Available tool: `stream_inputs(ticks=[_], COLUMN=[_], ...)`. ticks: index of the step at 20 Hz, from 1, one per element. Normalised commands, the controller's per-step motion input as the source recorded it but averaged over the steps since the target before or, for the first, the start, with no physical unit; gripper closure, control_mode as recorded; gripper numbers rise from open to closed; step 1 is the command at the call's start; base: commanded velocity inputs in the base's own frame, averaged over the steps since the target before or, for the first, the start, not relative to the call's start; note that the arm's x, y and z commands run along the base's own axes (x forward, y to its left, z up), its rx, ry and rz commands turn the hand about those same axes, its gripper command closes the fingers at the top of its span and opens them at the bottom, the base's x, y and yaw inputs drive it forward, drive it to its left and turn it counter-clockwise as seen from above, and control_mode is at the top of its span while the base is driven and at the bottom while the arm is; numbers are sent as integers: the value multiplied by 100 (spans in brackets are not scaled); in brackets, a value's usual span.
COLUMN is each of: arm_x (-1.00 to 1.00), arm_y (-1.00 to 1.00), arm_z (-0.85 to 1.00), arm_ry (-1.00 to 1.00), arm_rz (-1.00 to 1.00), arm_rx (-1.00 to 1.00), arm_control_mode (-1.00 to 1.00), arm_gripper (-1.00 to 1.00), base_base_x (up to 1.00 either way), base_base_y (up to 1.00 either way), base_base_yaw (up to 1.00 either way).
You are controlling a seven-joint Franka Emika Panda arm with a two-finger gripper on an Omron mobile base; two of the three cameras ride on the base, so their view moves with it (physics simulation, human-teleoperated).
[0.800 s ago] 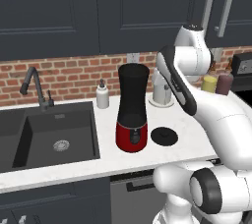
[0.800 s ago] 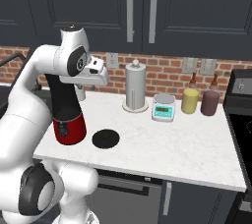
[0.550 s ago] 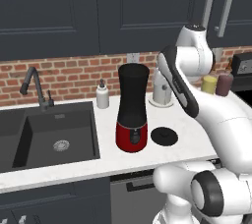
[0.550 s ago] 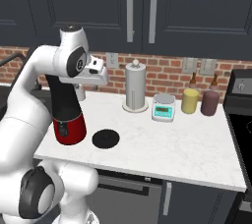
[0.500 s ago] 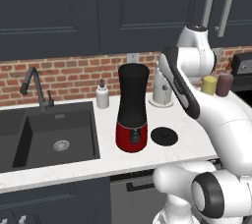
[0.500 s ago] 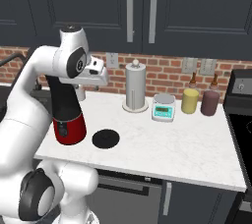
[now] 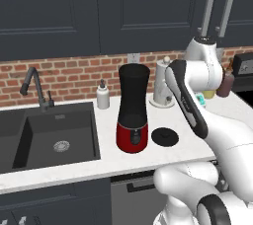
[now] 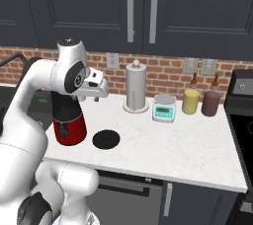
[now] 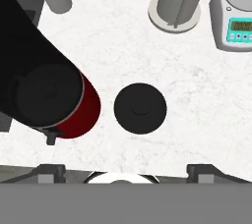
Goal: Close the lid blender by securely placing the lid on top.
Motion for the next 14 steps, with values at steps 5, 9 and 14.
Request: stream_inputs(ticks=[5,9,14], arm_x=[-17,0,0], arm_y=[0,0,0], arm_z=[-35,-43,-48], arm_ry=[0,10,13], arm_rz=[0,0,0], arm_rx=[0,-1,-2], arm_control_mode=[-100,-100,-100], arm_gripper=[-100,-100,-100], base_base_x=[0,0,0], base_base_y=[0,0,0], base_base_yaw=[0,0,0])
